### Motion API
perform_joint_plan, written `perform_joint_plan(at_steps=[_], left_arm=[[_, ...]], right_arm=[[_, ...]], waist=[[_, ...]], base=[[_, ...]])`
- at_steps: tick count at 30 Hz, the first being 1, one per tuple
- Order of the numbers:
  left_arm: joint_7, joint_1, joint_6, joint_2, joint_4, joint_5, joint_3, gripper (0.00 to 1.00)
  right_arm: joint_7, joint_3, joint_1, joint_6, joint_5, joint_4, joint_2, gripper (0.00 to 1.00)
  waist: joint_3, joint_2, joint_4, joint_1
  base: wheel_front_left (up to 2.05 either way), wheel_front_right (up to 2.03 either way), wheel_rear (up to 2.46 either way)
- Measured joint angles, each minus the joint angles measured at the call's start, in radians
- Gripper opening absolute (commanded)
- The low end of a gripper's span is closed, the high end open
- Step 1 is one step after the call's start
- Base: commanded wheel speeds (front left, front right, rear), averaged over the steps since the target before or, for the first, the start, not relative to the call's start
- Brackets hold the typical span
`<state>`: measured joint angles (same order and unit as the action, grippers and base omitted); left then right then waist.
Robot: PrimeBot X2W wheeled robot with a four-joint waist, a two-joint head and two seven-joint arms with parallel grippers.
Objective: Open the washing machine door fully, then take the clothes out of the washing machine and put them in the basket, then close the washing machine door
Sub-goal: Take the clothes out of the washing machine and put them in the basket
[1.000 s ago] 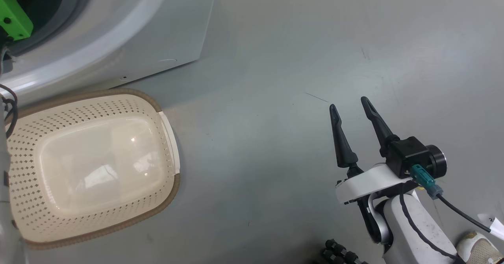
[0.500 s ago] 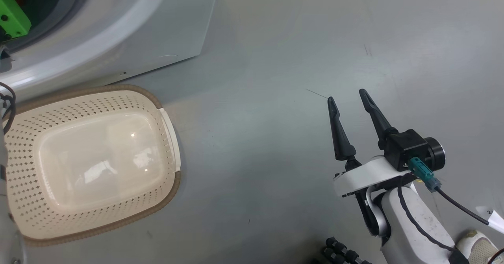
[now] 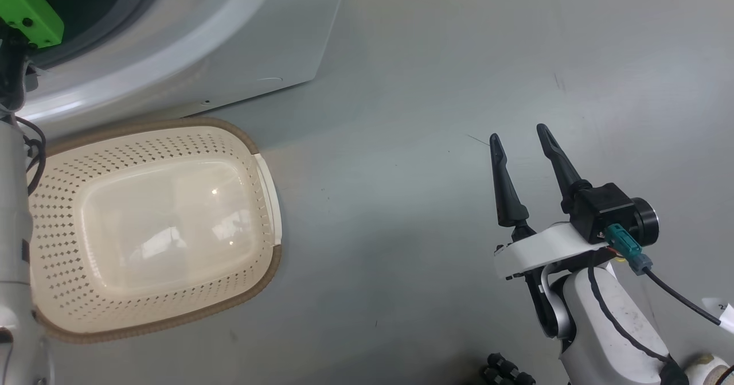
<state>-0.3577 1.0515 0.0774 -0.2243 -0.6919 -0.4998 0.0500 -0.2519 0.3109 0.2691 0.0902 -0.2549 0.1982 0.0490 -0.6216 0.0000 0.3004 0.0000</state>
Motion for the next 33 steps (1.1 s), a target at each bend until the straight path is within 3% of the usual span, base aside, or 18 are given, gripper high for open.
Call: perform_joint_plan(at_steps=[15, 33], left_arm=[[0.247, -0.104, 0.021, 0.031, 0.061, 0.021, 0.004, 0.00], [0.519, -0.415, 0.024, 0.082, 0.166, 0.036, -0.015, 0.00]], right_arm=[[0.000, -0.030, 0.006, 0.001, 0.012, 0.004, 0.016, 1.00], [0.000, -0.052, -0.051, 0.002, 0.027, 0.022, 0.047, 1.00]], waist=[[0.058, 0.0000, -0.071, 0.0000], [0.202, 0.0000, -0.159, -0.0001]], base=[[0.00, 0.00, 0.00], [0.00, 0.00, 0.00]])
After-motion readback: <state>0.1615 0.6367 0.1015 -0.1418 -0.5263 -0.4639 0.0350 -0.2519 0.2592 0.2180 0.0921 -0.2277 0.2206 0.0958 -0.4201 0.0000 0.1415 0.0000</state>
